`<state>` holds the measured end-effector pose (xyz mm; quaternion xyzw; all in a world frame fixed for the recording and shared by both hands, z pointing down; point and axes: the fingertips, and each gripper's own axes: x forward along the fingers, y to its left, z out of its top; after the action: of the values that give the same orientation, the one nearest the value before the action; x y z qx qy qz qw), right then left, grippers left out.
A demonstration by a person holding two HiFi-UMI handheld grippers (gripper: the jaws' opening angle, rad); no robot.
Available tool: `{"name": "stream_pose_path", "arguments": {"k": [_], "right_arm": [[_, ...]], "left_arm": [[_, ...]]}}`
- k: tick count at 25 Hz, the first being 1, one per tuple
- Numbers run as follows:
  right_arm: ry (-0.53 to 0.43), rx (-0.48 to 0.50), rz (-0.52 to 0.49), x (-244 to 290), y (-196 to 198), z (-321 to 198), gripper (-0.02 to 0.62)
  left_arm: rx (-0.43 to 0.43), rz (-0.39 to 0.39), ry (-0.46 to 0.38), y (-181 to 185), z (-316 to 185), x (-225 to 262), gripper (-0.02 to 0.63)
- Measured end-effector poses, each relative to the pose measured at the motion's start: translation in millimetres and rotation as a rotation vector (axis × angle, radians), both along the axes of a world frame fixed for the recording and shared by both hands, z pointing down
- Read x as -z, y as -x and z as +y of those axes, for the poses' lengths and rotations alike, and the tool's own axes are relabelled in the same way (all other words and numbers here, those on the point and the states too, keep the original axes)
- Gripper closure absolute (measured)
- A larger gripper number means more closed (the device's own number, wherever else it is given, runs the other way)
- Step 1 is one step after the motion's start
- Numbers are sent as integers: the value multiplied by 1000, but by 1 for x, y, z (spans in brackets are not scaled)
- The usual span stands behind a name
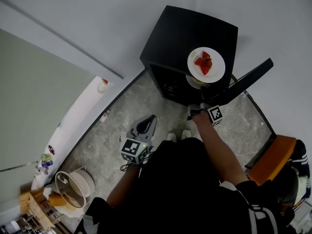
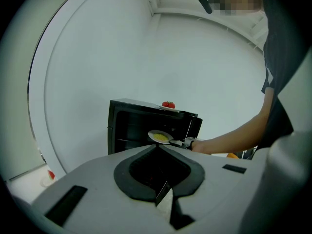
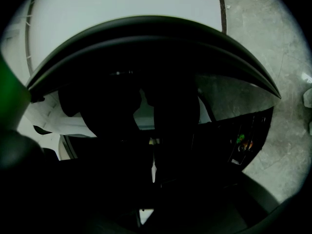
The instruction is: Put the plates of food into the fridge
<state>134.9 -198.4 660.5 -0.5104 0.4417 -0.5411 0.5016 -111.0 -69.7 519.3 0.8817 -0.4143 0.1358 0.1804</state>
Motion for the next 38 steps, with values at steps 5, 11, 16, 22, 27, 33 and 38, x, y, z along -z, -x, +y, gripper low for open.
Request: {"name": "stream_pose_path", "arguments": {"k": [5,11,16,22,27,33,38], "right_arm": [[-8,-31,34,-14,-9,-1,563],[-15,-17,10,4,-2,-1,561],[-7,2,47,4,-5,12,501],[-40,76,74,8,-4,35,485],[-51,101,73,16,-6,61,483],[-114,194,94,46,4,91,483],[-166,246,123,61,2,112,483]], "left_arm": [[-2,-2,7,3,1,-3,576],[7,-14,-38,8,1,4,577],[9,-7,-40,7,3,9,583],[-10,31,9,0,14,4,584],[-47,62,12,-14,23,6,584],[-65,223,13,-34,25,19,583],[-85,295,46,-50,19,22,583]]}}
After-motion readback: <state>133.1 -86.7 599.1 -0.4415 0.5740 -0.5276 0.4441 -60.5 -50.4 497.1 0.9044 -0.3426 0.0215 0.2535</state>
